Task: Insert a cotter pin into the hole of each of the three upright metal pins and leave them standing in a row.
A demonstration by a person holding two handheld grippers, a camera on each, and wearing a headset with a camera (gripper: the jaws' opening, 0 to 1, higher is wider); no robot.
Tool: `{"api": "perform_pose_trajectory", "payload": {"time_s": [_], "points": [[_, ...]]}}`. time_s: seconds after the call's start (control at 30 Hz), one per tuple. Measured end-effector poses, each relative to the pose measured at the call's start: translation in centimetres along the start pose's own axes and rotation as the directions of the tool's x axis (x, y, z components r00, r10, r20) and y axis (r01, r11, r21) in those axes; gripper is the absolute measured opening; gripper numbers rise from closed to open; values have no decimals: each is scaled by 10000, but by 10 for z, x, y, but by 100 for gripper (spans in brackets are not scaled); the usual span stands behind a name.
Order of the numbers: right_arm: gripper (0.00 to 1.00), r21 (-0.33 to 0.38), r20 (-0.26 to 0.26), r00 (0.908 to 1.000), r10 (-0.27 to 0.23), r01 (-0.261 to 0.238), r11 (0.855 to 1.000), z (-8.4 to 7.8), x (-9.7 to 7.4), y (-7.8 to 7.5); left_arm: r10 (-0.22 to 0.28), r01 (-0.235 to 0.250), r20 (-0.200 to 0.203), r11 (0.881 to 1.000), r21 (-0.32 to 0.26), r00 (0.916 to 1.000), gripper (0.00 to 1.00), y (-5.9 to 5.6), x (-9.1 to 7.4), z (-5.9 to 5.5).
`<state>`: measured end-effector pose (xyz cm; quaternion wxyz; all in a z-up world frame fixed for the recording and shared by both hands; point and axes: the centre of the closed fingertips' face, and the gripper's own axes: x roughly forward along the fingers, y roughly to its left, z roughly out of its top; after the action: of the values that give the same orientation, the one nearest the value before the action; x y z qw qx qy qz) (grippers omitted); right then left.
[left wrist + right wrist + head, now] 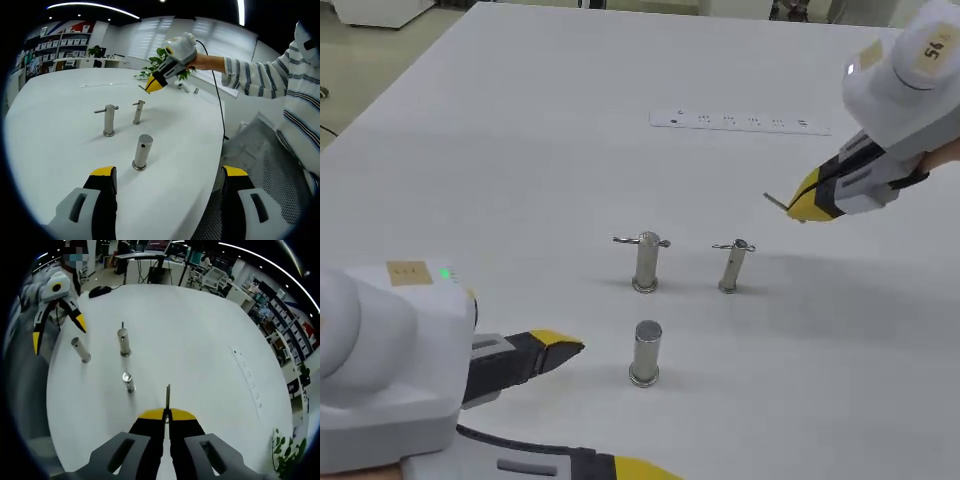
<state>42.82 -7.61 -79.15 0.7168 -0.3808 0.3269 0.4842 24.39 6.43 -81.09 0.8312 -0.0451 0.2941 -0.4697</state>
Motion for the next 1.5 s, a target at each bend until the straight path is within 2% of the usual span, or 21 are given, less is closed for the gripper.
{"api": "perform_pose_trajectory", "payload": {"time_s": [0.03,0.33,0.6,0.73,0.87,0.97,1.07,1.2,1.37,1.5], "points": [[2,-8,31,10000,-3,3,10000,0,-1,1,30,-30,30,10000,9,10000,85,1,0,1],[2,-328,530,9982,279,-261,9991,7,-20,49,100,-100,33,9999,70,9999,84,3,0,4],[2,-320,795,9954,541,-517,9982,9,-21,81,225,-227,108,9997,116,9997,83,6,0,8],[2,-633,974,9923,767,-707,9955,14,-21,97,213,-217,336,9997,102,9992,81,6,0,14],[2,-1099,1069,9894,982,-864,9902,19,-19,111,244,-250,355,9996,161,9991,79,7,0,16],[2,-1354,1216,9862,1121,-954,9862,25,-17,121,222,-220,471,9997,-43,9986,77,8,2,20],[2,-1514,1288,9846,1179,-980,9836,28,-15,124,91,-66,636,9992,-395,9979,71,6,3,23],[2,-1736,1443,9820,1218,-961,9801,33,-11,130,323,-258,715,9956,-897,9969,65,12,6,27],[2,-1878,1579,9794,1259,-954,9776,38,-8,141,501,-396,825,9915,-1243,9953,61,17,9,30],[2,-1942,1653,9778,1291,-961,9762,39,-5,147,415,-210,1137,9843,-1751,9927,50,15,11,38]]}}
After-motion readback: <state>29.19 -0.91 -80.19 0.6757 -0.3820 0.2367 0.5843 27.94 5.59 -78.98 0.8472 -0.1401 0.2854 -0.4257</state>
